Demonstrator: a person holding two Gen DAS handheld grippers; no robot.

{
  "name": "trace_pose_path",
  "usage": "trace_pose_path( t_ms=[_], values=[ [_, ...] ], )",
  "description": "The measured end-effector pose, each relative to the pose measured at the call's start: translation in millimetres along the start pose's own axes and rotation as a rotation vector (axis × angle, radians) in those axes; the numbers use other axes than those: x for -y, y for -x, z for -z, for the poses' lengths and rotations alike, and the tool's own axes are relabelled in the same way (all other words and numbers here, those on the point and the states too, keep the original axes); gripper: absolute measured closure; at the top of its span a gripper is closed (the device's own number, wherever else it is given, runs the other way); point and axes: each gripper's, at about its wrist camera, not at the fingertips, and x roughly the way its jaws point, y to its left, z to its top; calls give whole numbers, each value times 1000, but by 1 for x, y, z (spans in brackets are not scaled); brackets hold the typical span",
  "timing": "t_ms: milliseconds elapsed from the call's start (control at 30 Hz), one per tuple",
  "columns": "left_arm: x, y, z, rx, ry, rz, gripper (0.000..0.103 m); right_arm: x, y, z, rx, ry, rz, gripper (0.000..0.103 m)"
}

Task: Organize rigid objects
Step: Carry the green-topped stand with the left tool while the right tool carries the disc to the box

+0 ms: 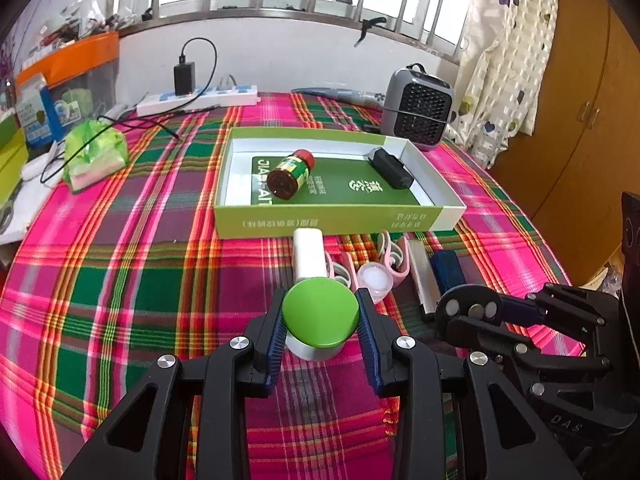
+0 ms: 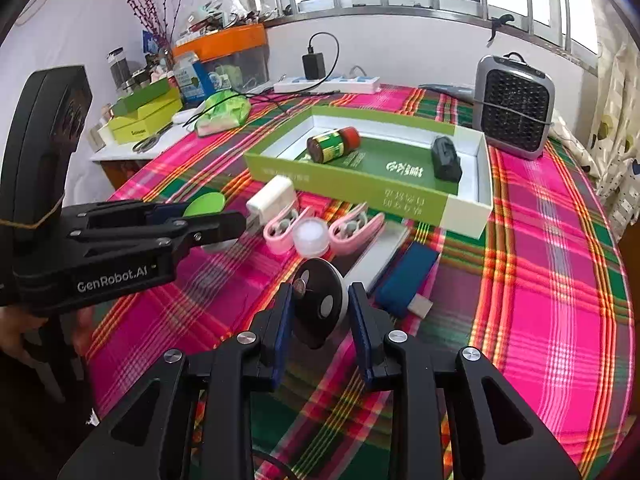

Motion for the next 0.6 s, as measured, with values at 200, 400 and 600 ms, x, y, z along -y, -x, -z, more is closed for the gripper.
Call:
trace_pose_path(
  t_ms=[200,400,600],
  values=[
    [-2,-1,-11,10,-5,-3,71,6,1,-14,14,-8,5,74],
    [-3,-2,-25,23,-14,-3,71,14,0,-26,28,-18,12,74],
    [-5,-9,-40,22,-20,0,71,23,-3,-41,42,-36,20,74]
  ],
)
